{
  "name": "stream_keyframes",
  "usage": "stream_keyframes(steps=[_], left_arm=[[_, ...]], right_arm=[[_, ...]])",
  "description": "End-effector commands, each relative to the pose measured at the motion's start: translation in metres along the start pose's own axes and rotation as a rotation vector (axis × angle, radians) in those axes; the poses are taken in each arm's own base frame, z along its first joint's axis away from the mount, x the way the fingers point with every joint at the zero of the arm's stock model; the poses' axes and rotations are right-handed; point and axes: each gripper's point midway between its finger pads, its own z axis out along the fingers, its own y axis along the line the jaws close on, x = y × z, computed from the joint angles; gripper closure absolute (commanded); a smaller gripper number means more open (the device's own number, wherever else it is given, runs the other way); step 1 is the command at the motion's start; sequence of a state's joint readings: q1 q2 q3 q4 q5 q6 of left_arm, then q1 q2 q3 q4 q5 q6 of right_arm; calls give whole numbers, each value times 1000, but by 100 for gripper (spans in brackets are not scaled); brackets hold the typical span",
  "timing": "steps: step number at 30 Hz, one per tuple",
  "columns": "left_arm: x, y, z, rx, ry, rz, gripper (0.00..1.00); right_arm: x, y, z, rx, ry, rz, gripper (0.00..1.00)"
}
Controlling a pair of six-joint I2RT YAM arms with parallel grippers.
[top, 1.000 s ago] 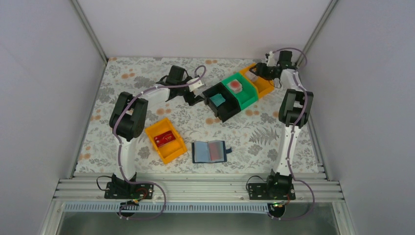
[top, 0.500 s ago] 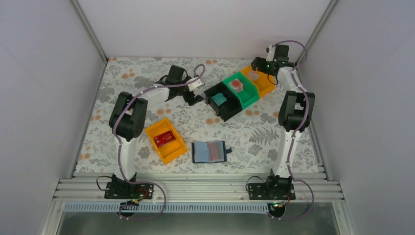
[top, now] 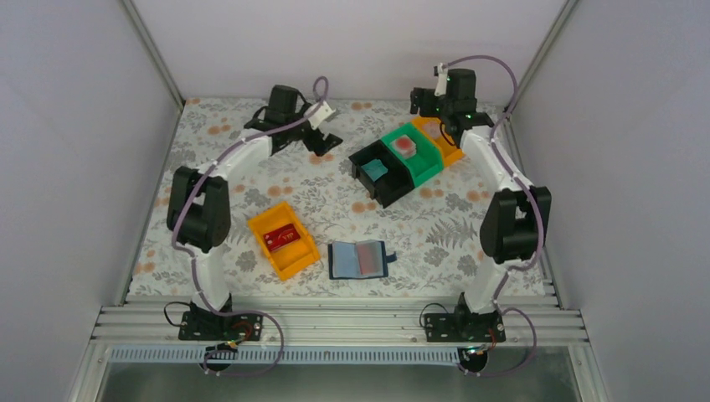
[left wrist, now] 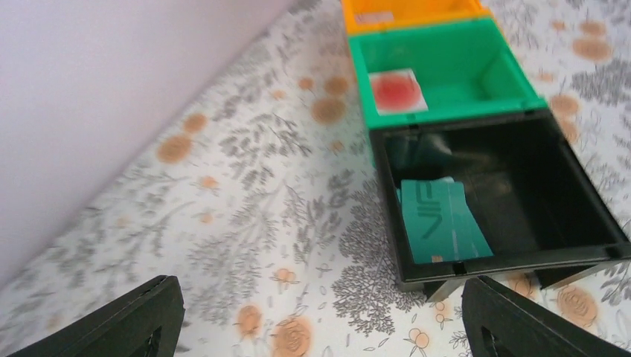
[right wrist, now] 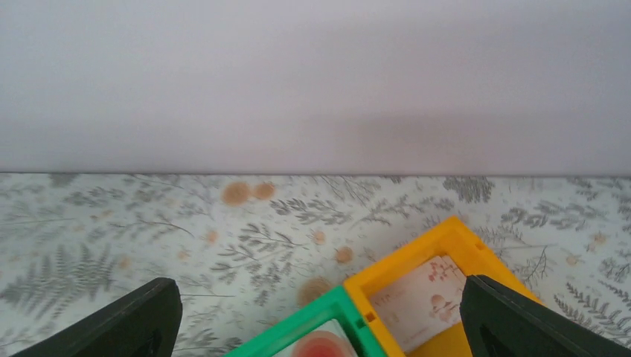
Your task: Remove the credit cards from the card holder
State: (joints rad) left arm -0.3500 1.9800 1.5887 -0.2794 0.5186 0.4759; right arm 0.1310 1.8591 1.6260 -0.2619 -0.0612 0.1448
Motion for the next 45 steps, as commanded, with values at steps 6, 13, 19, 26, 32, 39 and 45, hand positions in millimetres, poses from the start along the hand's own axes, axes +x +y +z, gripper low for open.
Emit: stream_keyframes(steps=[6, 13, 19, 26, 32, 39, 45], left_arm=[[-55, -20, -90, -80, -118, -184, 7], [-43, -126, -146, 91, -259, -277, 8], [13, -202, -187, 227, -397, -411, 7], [43, -209, -201, 163, -393, -527, 12], [52, -220, -204, 207, -408, -544, 14], [47, -226, -207, 242, -464, -496, 14], [37, -235, -209, 311, -518, -402, 14]], right_arm=[[69, 71, -88, -42, 251, 49, 7], [230, 134, -148, -158, 585, 126, 7], [335, 143, -177, -180, 752, 51, 1], [397, 129, -192, -170, 874, 35, 1], [412, 130, -192, -173, 867, 41, 2], [410, 122, -183, -120, 828, 29, 5], [422, 126, -179, -151, 876, -33, 23]])
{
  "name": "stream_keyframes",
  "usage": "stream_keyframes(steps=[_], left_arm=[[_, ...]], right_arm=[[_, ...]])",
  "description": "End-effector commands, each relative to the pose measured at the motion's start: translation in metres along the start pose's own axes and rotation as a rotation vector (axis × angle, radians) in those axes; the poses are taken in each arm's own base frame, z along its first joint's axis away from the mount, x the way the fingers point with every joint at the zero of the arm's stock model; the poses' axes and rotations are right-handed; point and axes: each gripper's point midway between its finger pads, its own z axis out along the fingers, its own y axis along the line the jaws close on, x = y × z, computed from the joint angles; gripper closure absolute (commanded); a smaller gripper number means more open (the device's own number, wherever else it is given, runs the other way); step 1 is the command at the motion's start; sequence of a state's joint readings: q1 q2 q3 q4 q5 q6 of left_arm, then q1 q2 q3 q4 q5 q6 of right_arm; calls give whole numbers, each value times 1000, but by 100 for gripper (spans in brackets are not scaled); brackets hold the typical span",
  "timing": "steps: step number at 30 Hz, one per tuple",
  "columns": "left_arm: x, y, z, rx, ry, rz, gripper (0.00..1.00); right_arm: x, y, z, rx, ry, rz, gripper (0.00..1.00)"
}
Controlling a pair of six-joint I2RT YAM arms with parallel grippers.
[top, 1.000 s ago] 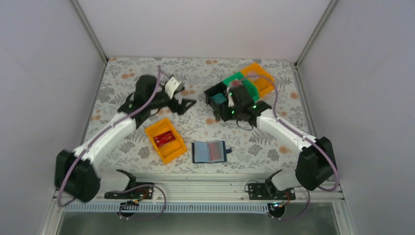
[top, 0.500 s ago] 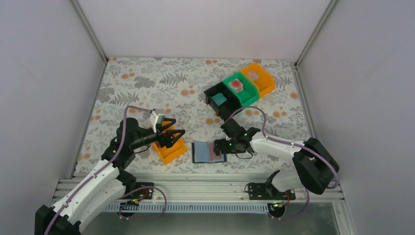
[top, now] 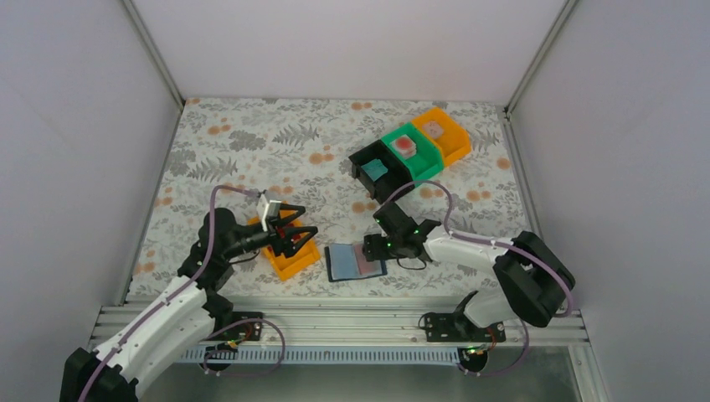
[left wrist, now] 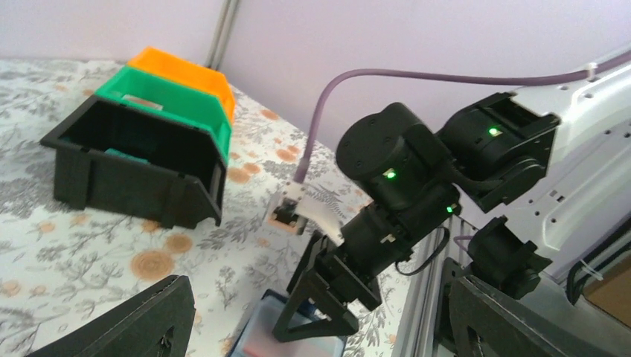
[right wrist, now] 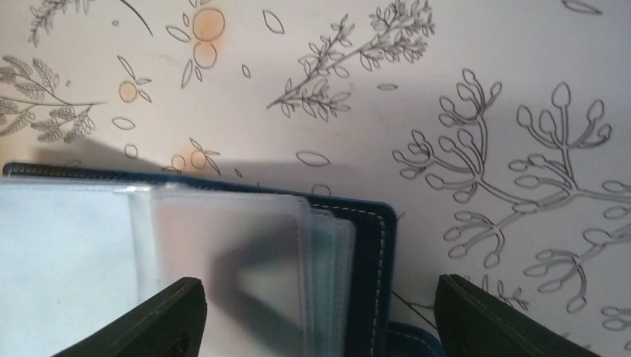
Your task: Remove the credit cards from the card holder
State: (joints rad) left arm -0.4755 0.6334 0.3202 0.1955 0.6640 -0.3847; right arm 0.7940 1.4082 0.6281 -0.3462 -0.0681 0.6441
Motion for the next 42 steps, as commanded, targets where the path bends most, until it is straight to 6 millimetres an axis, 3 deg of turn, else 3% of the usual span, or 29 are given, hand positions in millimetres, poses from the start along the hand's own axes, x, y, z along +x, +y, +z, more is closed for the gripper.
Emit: stream_keyframes(steps=[1, 5, 9, 13, 17, 19, 22, 24, 26, 32, 37, 42], left_arm=[[-8, -17, 3, 110, -41, 78, 14], [2, -10, 7, 102, -13, 38, 15], [4, -4, 7, 74, -9, 32, 15], [6, 7, 7, 28, -1, 18, 15], [9, 17, 6, -16, 5, 2, 15], [9, 17, 6, -16, 1, 3, 15], [9, 17, 5, -21, 1, 6, 15], [10, 19, 4, -27, 1, 3, 15], [10, 19, 4, -28, -2, 2, 15], [11, 19, 4, -24, -2, 3, 14], [10, 19, 4, -24, -2, 3, 13], [11, 19, 4, -23, 0, 3, 12]], right_arm=[[32, -15, 21, 43, 125, -34, 24], [32, -9, 22, 27, 156, -67, 29], [31, -26, 21, 148, 182, -69, 40], [18, -38, 9, 273, 164, -49, 39], [-8, -53, -17, 421, 66, -29, 32], [-20, -46, -26, 421, 46, -34, 31], [-30, -7, -36, 296, 31, -80, 25], [-26, 13, -41, 227, 32, -93, 13], [-15, 15, -42, 218, 51, -70, 1], [18, -3, -25, 249, 118, 33, 1], [17, 18, -10, 195, 127, 12, 1], [18, 18, -7, 253, 134, -10, 1]])
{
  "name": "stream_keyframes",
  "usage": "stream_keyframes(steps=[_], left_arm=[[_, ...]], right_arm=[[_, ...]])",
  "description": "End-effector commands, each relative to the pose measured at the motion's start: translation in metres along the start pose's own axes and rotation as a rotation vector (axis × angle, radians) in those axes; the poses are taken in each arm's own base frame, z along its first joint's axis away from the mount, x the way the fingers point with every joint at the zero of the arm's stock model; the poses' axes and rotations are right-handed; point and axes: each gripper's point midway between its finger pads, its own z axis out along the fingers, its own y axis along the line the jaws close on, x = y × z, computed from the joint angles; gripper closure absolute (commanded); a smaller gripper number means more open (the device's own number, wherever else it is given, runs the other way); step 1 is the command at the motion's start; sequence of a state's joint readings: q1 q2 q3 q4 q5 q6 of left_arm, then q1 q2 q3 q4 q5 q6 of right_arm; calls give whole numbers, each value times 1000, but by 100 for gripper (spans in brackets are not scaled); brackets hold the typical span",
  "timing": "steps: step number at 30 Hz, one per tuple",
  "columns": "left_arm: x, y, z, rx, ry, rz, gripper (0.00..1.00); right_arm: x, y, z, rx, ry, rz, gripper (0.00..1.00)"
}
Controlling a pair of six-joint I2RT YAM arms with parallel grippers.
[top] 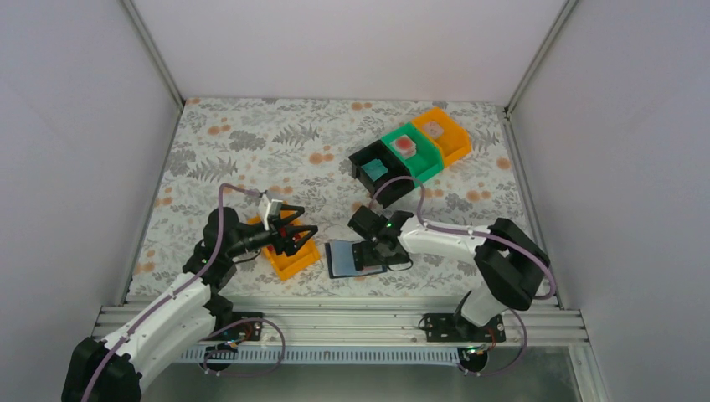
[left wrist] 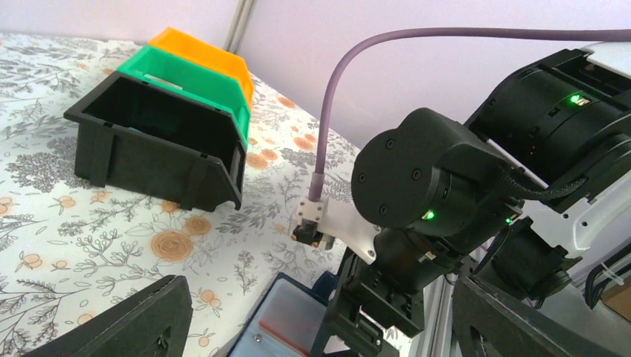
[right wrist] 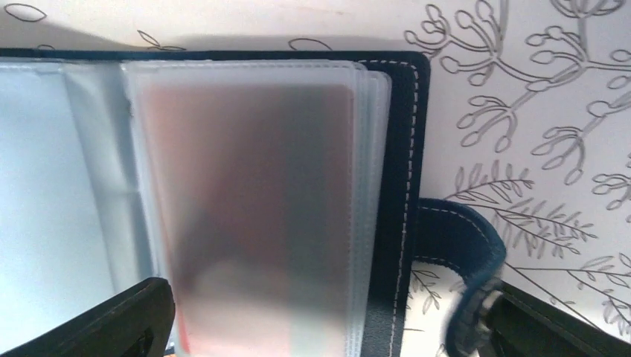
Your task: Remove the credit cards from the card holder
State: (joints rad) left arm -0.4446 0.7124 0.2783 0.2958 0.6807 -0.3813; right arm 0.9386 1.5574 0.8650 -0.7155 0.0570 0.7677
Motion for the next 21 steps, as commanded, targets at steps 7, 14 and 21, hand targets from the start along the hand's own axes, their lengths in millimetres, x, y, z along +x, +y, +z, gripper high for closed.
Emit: stream_keyframes(steps=[7, 14, 21], left_arm=[[0, 1, -1, -5, -9, 16, 12], [1, 3, -1, -7, -7, 13, 11], [1, 4, -1, -12, -5, 9, 12]], right_arm=[[5, -2, 23, 131, 25, -7, 1], [11, -11, 38, 164, 34, -10, 9], [-3, -6, 33, 119, -31, 5, 41]])
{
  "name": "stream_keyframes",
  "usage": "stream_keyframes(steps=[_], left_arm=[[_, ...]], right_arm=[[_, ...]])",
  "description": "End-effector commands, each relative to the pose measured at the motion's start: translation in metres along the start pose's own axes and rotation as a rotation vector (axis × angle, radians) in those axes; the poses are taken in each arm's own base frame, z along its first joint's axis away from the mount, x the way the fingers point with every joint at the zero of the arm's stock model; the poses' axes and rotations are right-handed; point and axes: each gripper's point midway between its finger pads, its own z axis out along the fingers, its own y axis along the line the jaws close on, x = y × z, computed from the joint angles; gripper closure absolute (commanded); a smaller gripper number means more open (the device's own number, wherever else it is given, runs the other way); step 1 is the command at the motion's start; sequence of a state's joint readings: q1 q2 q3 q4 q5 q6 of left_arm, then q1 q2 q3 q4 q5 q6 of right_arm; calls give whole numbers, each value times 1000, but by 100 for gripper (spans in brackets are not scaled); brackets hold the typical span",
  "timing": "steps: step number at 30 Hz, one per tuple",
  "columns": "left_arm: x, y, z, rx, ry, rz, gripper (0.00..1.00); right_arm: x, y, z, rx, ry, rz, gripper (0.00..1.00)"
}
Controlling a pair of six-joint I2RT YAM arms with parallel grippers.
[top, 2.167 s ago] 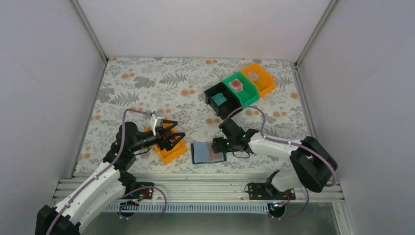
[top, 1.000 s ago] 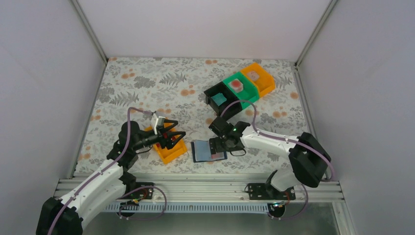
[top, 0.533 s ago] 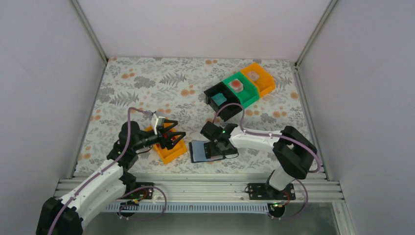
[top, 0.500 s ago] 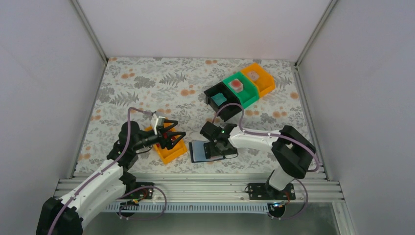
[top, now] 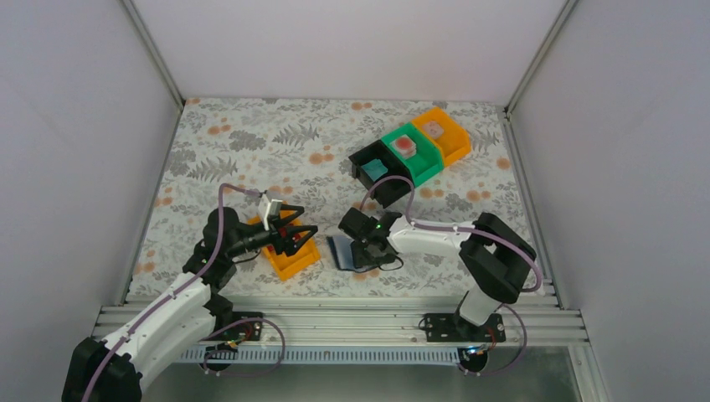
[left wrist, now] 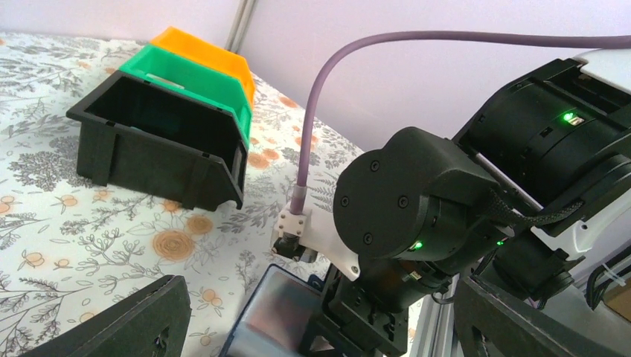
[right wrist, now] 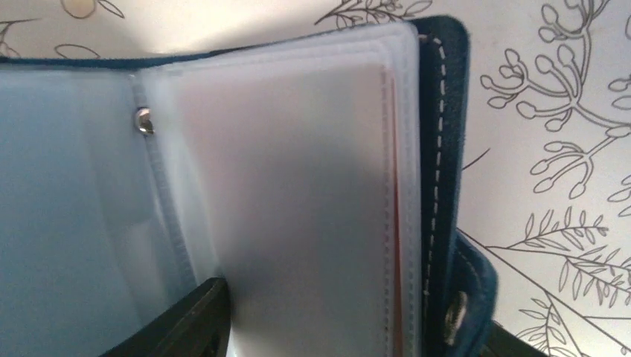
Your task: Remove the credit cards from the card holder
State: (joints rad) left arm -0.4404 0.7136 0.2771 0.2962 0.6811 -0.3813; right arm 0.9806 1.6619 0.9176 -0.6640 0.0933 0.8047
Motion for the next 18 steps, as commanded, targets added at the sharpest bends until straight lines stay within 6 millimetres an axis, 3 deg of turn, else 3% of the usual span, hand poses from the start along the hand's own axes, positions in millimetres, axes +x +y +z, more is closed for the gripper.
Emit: stream_keyframes(steps=[1, 4, 8, 11, 15, 18], left_arm=[[1, 3, -1, -9, -4, 10, 11], [2, 4, -1, -12, -3, 9, 11], [1, 2, 0, -3, -2, 16, 12], [1, 0, 0, 9, -1, 24, 12], [0, -4, 0, 30, 1, 37, 11], [-5, -8, 0, 47, -1, 43, 7]], right_arm=[[4, -25, 17, 99, -15, 14, 44], [-2, -27, 11, 97, -38, 20, 52], [-20, -13, -18, 10, -121, 9, 62], [-35, -7, -42, -30, -190, -1, 81], [-65, 0, -88, -69, -329, -12, 94], [-95, 6, -138, -93, -483, -43, 96]])
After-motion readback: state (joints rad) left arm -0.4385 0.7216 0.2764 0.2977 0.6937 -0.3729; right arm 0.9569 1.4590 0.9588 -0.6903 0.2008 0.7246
